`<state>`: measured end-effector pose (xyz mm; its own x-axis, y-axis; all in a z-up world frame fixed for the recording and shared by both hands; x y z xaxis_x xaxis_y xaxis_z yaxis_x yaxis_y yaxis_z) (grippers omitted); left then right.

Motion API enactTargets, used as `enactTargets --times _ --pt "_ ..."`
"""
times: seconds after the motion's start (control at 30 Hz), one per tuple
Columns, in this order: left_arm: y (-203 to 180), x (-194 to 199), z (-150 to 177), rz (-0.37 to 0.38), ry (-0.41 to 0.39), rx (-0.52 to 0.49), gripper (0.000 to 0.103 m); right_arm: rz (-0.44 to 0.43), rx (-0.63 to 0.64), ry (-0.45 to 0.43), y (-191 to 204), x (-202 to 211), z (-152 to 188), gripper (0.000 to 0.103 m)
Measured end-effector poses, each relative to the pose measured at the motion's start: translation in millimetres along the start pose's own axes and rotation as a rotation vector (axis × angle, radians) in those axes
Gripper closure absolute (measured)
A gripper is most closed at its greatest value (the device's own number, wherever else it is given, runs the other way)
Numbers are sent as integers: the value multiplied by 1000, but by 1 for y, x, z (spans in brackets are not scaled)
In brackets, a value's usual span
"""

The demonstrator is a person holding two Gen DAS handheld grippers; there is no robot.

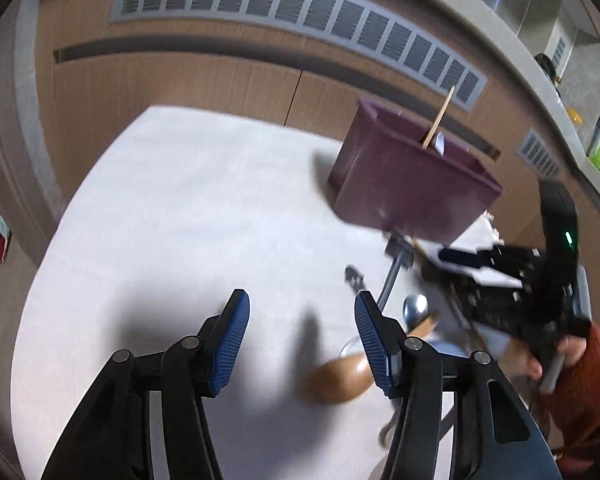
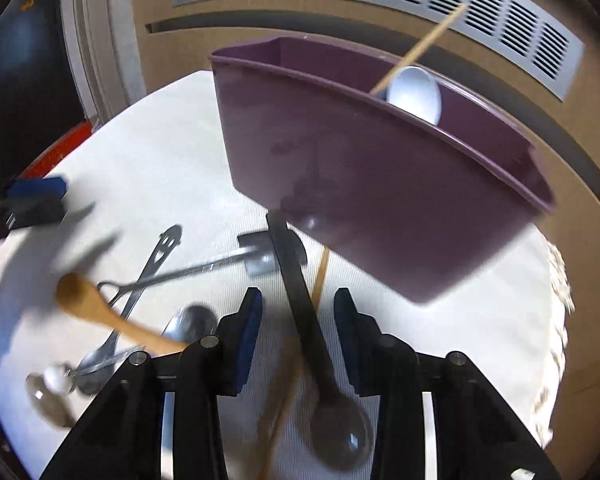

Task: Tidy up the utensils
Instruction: 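Grasp the dark-handled metal spoon with the right gripper while the left grasps the grey spatula, then lift the metal spoon and grey spatula up above the caddy with both grippers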

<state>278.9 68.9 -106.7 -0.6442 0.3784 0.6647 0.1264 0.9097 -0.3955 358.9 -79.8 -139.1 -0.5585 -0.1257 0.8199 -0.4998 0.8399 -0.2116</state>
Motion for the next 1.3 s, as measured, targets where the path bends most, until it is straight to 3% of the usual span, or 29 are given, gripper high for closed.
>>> enactTargets --times 0.1,0.3,0.47,0.67,0.8,1.07,1.3 --pt "-8 -6 6 50 41 -11 49 -3 -22 34 -4 -10 -1 88" --pt "-61 -44 6 121 169 -177 49 -33 -161 44 -27 17 29 94" --pt "-98 -96 -16 88 251 -318 51 -26 -330 26 -56 47 62 94" --pt "-104 -141 -26 1 361 -339 63 7 -410 -9 -68 74 85 94" --pt "-106 -148 -31 -25 349 -348 64 30 -422 -5 -69 78 93 94" --pt "-105 -143 -29 -46 281 -367 69 116 -373 -8 -49 86 74 94" --pt "-101 -85 -24 32 194 -310 69 110 -353 -20 -33 96 71 94"
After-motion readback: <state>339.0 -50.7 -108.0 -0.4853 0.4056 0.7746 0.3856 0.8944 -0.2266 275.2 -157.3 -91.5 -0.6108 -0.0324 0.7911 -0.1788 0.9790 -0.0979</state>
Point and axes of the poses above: each gripper's, at about its wrist camera, not at the fingertips, and x roughly against the way its jaws point, y to its left, z to its underside, the point moved 8 cm from there along -x, roughly the way its jaws point, and after that the axes turned 8 degrees about z, right-handed, at the moved point
